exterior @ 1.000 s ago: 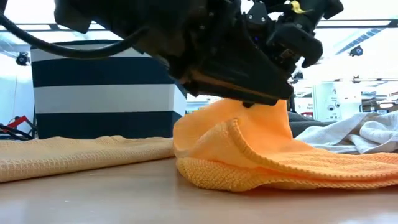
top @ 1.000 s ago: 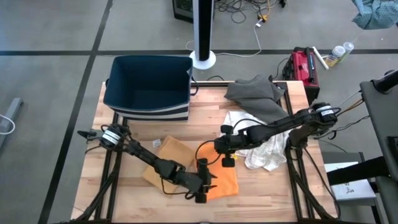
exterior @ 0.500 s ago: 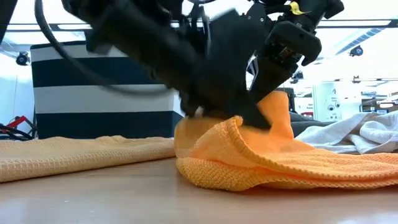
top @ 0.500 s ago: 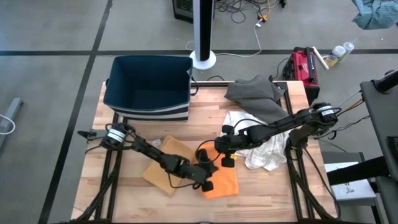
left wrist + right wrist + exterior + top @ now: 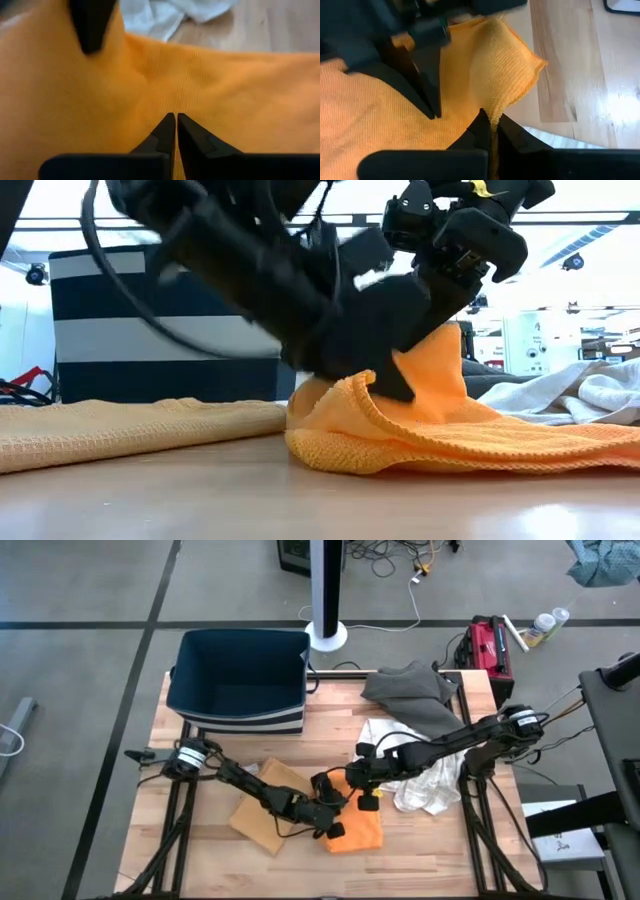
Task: Fold towel
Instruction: Fold the orange kitchen towel
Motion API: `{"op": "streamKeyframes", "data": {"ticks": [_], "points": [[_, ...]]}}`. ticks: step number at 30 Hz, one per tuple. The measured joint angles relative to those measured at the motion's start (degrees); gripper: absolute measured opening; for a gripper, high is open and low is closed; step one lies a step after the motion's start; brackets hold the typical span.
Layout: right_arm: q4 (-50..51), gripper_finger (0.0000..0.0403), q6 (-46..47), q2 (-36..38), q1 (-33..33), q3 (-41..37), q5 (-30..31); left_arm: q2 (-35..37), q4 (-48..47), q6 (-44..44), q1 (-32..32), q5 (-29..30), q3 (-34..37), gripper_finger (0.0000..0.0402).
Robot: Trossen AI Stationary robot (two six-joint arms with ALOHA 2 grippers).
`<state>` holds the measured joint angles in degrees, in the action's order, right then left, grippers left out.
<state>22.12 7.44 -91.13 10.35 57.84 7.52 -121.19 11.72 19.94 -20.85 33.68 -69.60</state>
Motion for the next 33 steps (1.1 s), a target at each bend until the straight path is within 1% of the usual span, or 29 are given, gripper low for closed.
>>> {"op": "streamKeyframes", "data": {"ticks": [4,7,10,13,17,20,24,26,30,33], "points": [[0.13,0.0000,-0.13,0.00,0.00,0.01,0.01,5.42,-5.83,0.51,-1.97,-0.29,0.00,0.0027],[0.86,0.0000,-0.13,0.00,0.00,0.03,0.06,9.90,-11.49,2.23,-5.21,-1.52,-0.03,0.0039],[2.01,0.0000,-0.07,0.14,-0.12,0.03,2.36,11.73,-15.24,4.18,-8.29,-1.72,-0.09,0.0045],[2.09,0.0000,-1.12,0.70,-0.40,0.05,4.57,10.82,-14.93,6.84,-9.53,-1.66,-0.07,0.0045],[3.35,0.0000,-2.27,0.93,-0.43,2.08,4.54,6.75,-12.51,7.62,-9.09,-1.54,-0.06,0.0046],[5.43,0.0000,-2.26,1.05,-0.02,4.82,4.38,4.33,-14.51,7.45,-7.67,-1.52,0.00,0.0049],[9.43,0.0000,-1.03,1.05,1.08,8.13,4.17,2.99,-16.53,9.33,-5.73,-1.22,0.00,0.0049],[9.10,0.0000,0.20,1.05,1.66,8.55,3.79,2.80,-16.55,9.09,-5.33,-1.15,0.00,0.0046],[9.47,0.0000,2.41,1.01,2.66,8.22,0.65,2.80,-18.72,7.96,-4.19,-1.19,0.00,0.0042],[9.30,0.0000,5.10,1.01,4.01,8.13,0.15,2.80,-20.38,8.22,-3.04,-1.11,0.00,0.0042]]}}
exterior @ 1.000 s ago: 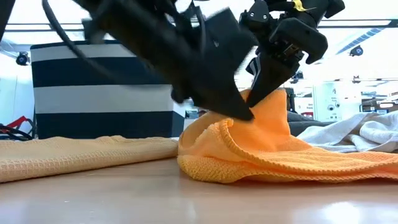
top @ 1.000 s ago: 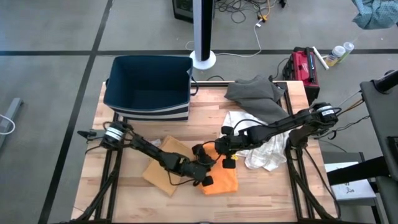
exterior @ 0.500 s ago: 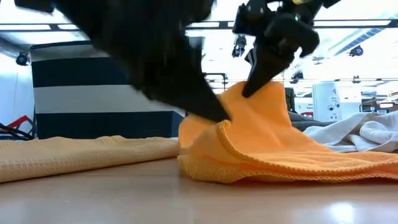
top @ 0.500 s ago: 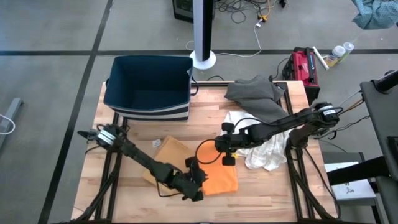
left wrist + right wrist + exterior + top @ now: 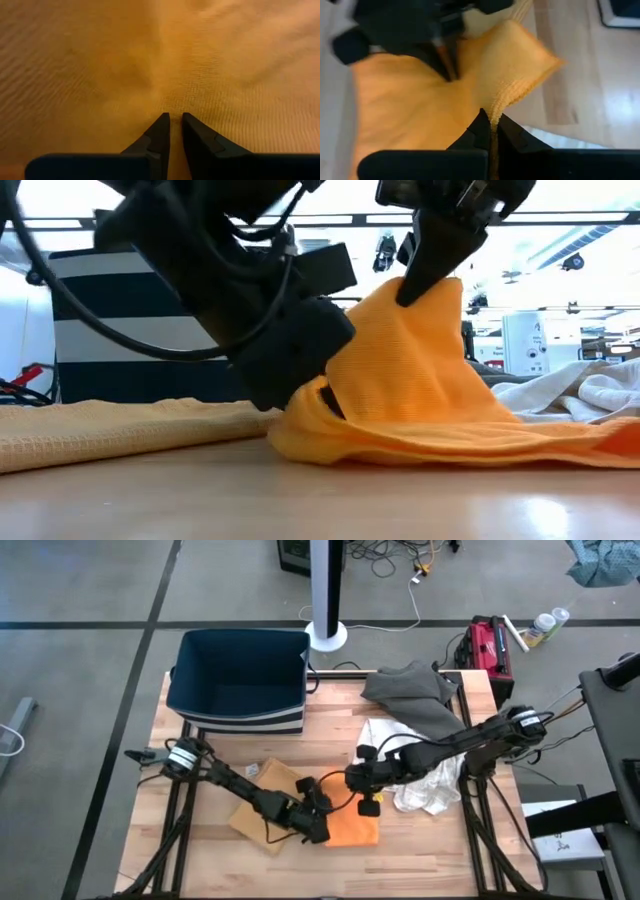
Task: Fold towel
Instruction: Fold the orange kitchen towel
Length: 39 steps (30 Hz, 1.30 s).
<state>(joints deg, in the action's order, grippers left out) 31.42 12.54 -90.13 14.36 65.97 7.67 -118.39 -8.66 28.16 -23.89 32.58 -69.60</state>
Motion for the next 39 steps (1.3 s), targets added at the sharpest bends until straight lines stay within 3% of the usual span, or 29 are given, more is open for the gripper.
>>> {"op": "streamKeyframes", "data": {"ticks": [8,14,24,29,31,34,39], "points": [[-1.93,0.0000,6.00,-0.82,4.14,-0.98,-0.13,0.09,-0.14,-0.15,0.75,0.34,0.00,0.0057],[-2.96,0.0000,8.98,-3.67,4.77,-1.94,3.02,1.81,-1.50,-0.06,0.04,1.02,0.00,0.0069],[-4.13,0.0000,9.39,-6.40,4.77,-1.30,2.81,12.45,-20.98,7.79,-5.67,1.56,0.00,0.0076],[-3.80,0.0000,8.63,-5.97,4.77,-0.65,2.84,13.51,-5.70,6.81,-8.51,-2.49,0.00,0.0076],[-3.97,0.0000,8.25,-5.88,4.77,-0.19,2.86,11.91,4.84,4.39,-8.55,-5.74,-0.05,0.0075],[-2.81,0.0000,7.82,-5.88,4.62,0.22,2.88,8.07,15.25,0.24,-8.40,-5.92,-0.07,0.0075],[-1.05,0.0000,7.91,-5.73,4.82,0.46,2.90,2.32,17.62,0.47,-6.91,-4.83,-0.02,0.0075]]}}
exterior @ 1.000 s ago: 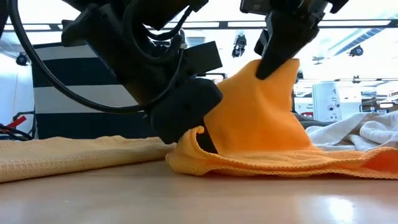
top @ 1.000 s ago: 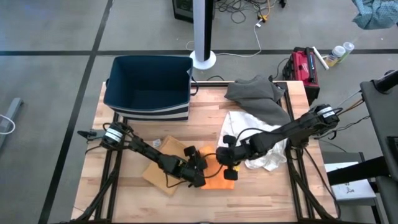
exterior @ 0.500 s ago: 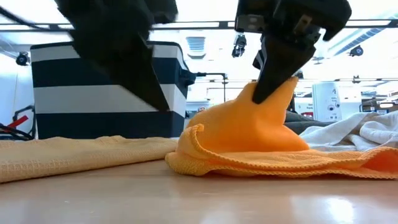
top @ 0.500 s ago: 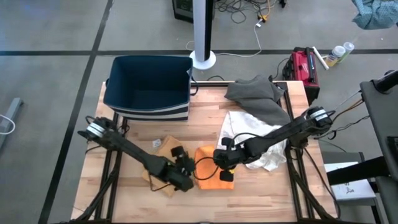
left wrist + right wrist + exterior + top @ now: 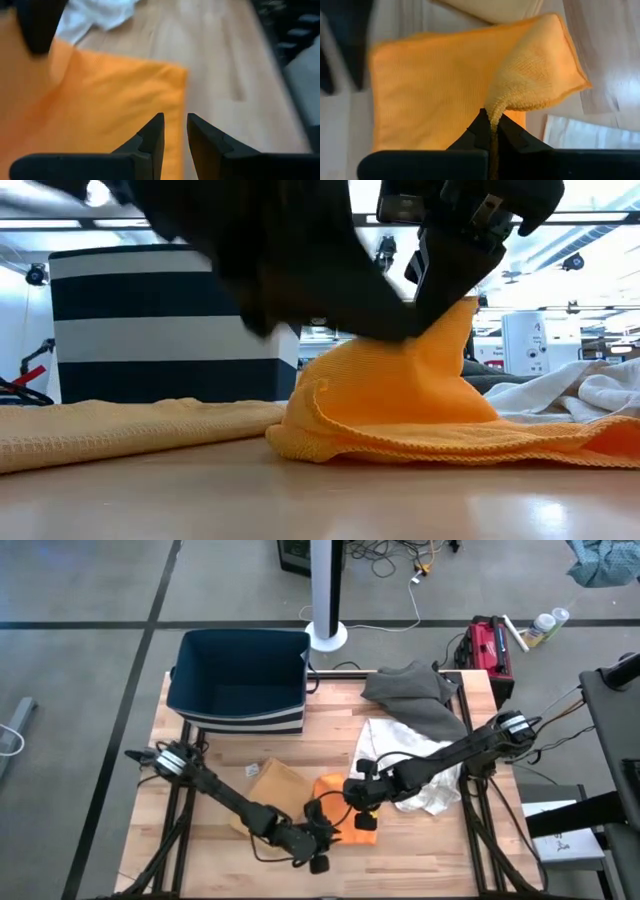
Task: Fold towel
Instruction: Fold the orange kitchen towel
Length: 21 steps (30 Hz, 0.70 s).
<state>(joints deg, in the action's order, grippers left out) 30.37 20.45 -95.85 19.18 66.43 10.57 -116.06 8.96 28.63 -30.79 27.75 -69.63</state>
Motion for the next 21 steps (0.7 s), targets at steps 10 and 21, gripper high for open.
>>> {"op": "streamKeyframes", "data": {"ticks": [10,21], "points": [[0.24,0.0000,4.04,-0.28,2.76,0.97,-0.05,-6.25,-0.97,4.91,3.31,-0.22,0.02,0.0075],[-2.75,0.0000,12.10,-2.54,6.40,0.93,-0.46,-6.30,-2.40,5.12,4.49,-0.17,-0.09,0.0075]]}}
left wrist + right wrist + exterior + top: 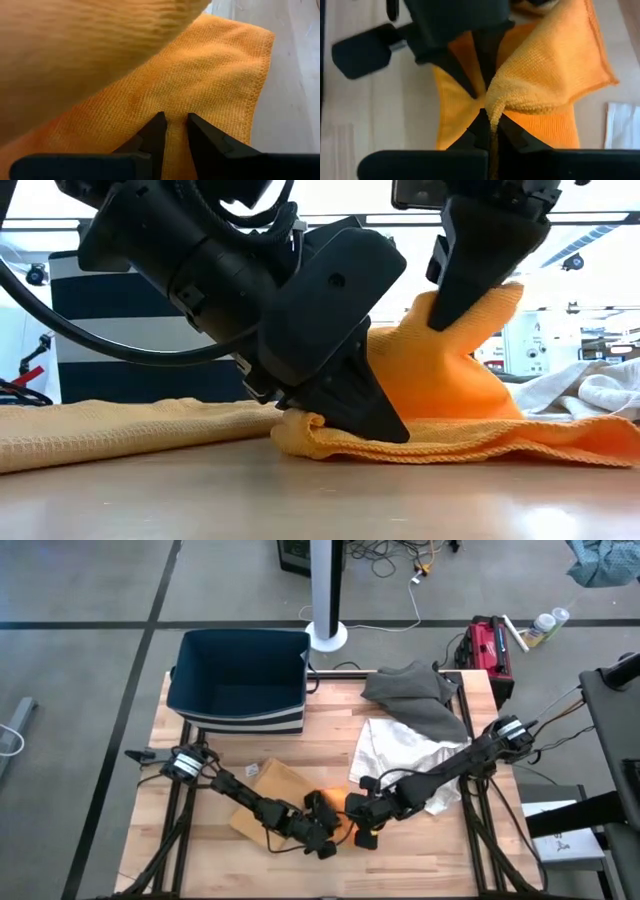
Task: Fold towel
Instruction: Fold the orange kitchen towel
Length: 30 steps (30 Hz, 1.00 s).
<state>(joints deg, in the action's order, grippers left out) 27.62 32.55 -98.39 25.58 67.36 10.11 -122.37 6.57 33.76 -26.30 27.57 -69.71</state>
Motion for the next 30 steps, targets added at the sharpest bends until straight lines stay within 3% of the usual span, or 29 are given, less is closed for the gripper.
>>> {"op": "streamKeyframes", "data": {"ticks": [9,19,30], "points": [[-0.70,0.0000,3.28,-0.18,2.65,0.50,3.45,0.02,-0.56,0.26,0.04,-0.02,0.00,0.0075],[-5.21,0.0005,4.20,-5.56,3.30,0.28,3.43,0.04,-0.74,0.26,0.09,-0.94,0.00,0.0075],[-5.15,0.0101,4.38,-7.05,3.42,0.33,3.14,1.96,-4.39,-0.17,0.09,-1.27,0.17,0.0075]]}}
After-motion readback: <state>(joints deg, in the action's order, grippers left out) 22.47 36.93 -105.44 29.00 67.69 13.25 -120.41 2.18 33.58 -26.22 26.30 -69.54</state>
